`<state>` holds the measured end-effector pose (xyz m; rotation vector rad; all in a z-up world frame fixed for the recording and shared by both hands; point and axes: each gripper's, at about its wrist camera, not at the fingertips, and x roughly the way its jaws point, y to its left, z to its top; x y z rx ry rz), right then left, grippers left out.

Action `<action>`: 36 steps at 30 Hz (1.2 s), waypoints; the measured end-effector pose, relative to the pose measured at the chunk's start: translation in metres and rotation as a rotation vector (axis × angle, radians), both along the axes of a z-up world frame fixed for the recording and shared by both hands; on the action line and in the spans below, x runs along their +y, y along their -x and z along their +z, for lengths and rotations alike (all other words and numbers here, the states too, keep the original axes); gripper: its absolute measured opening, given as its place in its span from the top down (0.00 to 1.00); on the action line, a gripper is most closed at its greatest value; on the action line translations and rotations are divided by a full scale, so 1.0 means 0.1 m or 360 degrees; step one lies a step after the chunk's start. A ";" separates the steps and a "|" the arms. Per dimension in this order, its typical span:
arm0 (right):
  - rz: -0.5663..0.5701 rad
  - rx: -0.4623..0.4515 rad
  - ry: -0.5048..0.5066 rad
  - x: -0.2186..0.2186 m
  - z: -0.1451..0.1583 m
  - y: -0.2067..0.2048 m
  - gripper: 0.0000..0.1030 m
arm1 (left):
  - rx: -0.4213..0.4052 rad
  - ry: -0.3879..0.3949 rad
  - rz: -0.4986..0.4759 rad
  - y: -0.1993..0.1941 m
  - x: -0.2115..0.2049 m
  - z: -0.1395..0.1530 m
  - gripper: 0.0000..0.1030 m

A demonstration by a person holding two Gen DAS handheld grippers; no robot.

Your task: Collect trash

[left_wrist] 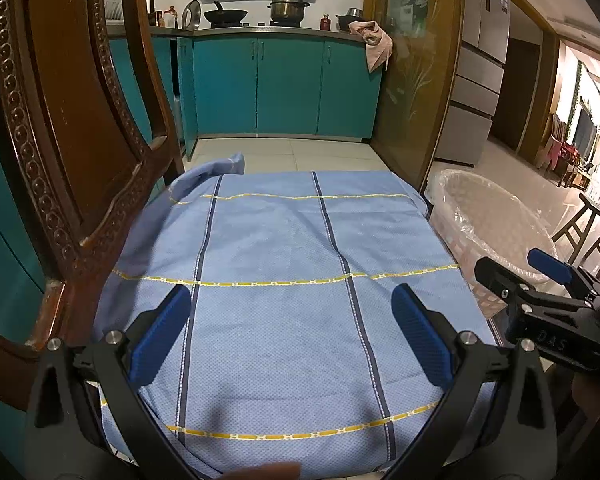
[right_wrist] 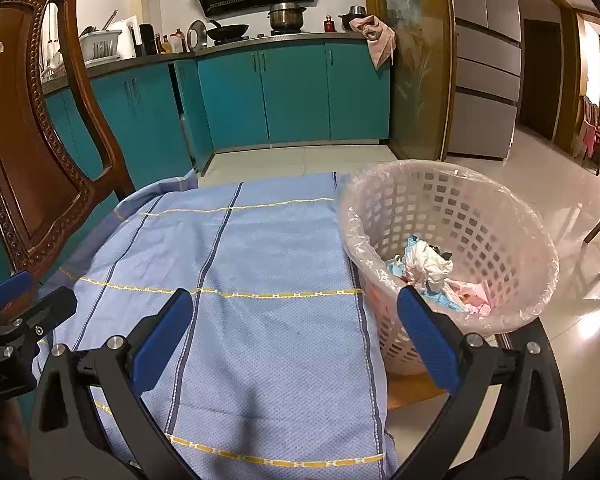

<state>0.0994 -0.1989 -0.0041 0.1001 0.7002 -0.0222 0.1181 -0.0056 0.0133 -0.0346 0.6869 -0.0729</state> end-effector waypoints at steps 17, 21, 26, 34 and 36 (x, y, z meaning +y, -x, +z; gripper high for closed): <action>0.0002 -0.0010 -0.0006 0.00 0.00 0.00 0.03 | 0.0007 0.0015 0.0019 -0.02 0.03 -0.02 0.03; 0.0003 -0.0012 -0.0006 0.01 0.00 0.00 0.03 | 0.0012 0.0017 0.0023 -0.03 0.05 -0.03 0.03; 0.0006 -0.0011 -0.0009 0.01 0.01 0.00 0.03 | 0.0011 0.0016 0.0022 -0.03 0.05 -0.04 0.03; 0.0007 -0.0013 -0.0010 0.01 0.01 0.00 0.03 | 0.0014 0.0013 0.0019 -0.04 0.05 -0.04 0.03; 0.0007 -0.0014 -0.0008 0.01 0.01 0.00 0.03 | 0.0013 0.0013 0.0020 -0.03 0.04 -0.04 0.03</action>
